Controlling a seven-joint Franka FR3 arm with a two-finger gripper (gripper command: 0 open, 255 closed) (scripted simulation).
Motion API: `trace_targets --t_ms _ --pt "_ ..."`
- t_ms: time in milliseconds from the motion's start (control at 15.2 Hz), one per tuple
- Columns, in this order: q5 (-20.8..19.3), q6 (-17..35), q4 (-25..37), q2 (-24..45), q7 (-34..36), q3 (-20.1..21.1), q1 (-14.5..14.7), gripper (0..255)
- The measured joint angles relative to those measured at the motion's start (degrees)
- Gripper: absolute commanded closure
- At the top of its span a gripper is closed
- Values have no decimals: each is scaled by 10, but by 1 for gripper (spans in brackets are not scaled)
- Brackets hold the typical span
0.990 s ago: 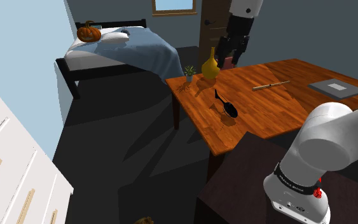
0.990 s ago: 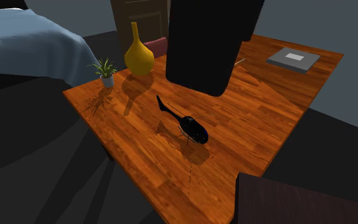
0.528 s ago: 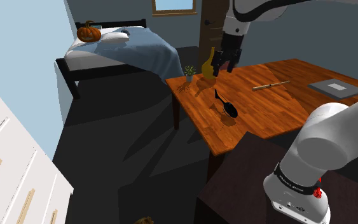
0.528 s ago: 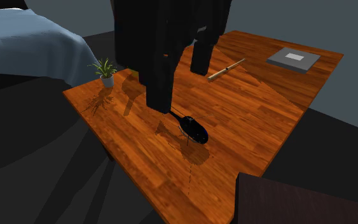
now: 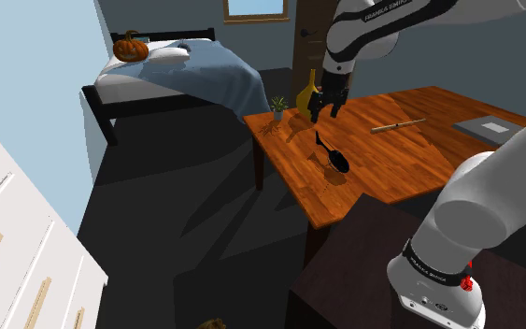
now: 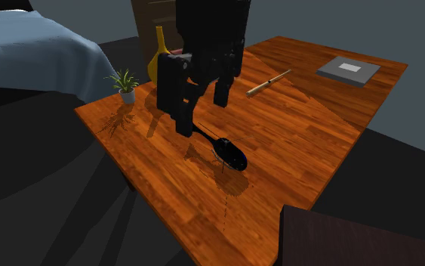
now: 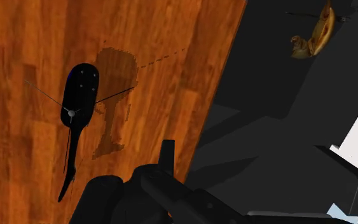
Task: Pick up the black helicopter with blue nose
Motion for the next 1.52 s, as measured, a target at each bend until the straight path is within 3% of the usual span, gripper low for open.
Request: trace_targets --t_ms 330,792,1188,1518 --pt "15 62 26 93 -30 -32 -10 0" --pt "67 126 90 233 -87 -65 -30 0" --pt "125 159 163 353 -131 -71 -63 0" --pt "172 174 251 467 -165 -61 -108 0"
